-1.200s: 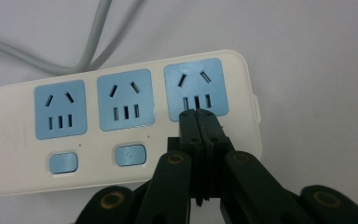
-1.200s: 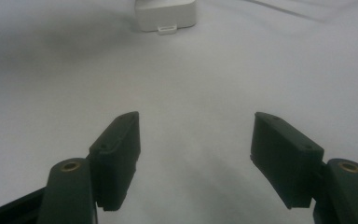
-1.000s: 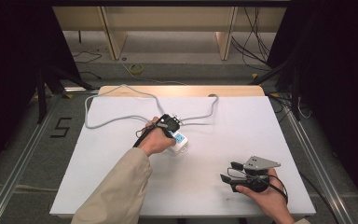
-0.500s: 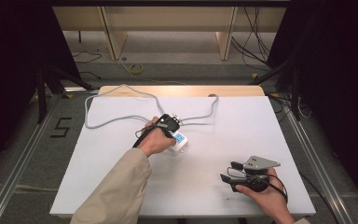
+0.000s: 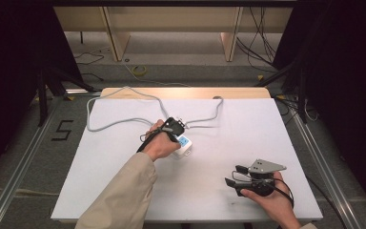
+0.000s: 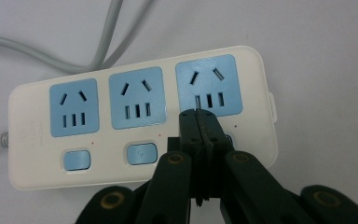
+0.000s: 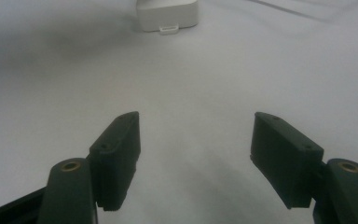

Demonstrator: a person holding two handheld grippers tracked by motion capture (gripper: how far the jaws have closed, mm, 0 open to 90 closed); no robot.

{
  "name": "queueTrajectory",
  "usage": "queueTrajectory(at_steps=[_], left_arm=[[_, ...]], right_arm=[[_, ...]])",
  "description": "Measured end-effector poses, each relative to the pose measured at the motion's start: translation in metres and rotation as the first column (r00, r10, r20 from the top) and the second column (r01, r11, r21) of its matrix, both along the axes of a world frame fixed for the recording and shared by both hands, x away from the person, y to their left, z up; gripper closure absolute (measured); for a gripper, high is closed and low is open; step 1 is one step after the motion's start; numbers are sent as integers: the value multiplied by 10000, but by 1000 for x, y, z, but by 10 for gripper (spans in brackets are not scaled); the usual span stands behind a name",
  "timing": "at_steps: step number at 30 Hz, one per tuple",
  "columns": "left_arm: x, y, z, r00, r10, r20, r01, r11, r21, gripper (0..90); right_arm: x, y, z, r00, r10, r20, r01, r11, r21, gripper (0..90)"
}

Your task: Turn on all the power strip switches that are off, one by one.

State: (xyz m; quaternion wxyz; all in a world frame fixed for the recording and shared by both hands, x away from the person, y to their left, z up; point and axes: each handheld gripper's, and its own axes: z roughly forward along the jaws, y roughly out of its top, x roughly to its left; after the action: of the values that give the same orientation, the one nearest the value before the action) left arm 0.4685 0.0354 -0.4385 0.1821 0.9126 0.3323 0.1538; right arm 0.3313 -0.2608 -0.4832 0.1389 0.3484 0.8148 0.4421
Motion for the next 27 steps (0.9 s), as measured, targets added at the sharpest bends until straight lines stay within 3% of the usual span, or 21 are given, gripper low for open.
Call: queueTrajectory(at_steps=[3,5,13,27], left_arm=[[0,0,3,9997,17,-246,-28,9990,-436,900],[-2,-2,3,9997,-145,-194,139,9994,-308,900],[1,1,1,9995,176,-254,-182,9996,-225,900],[-1,-1,-1,9998,174,-114,-175,9998,-120,900]], right_arm=[[0,0,0,10000,-17,-2,17,10000,38,338],[0,0,0,10000,1,-5,-1,10000,7,338],[0,0,0,10000,1,15,-1,10000,40,338],[0,0,1,10000,2,0,-2,10000,29,343]])
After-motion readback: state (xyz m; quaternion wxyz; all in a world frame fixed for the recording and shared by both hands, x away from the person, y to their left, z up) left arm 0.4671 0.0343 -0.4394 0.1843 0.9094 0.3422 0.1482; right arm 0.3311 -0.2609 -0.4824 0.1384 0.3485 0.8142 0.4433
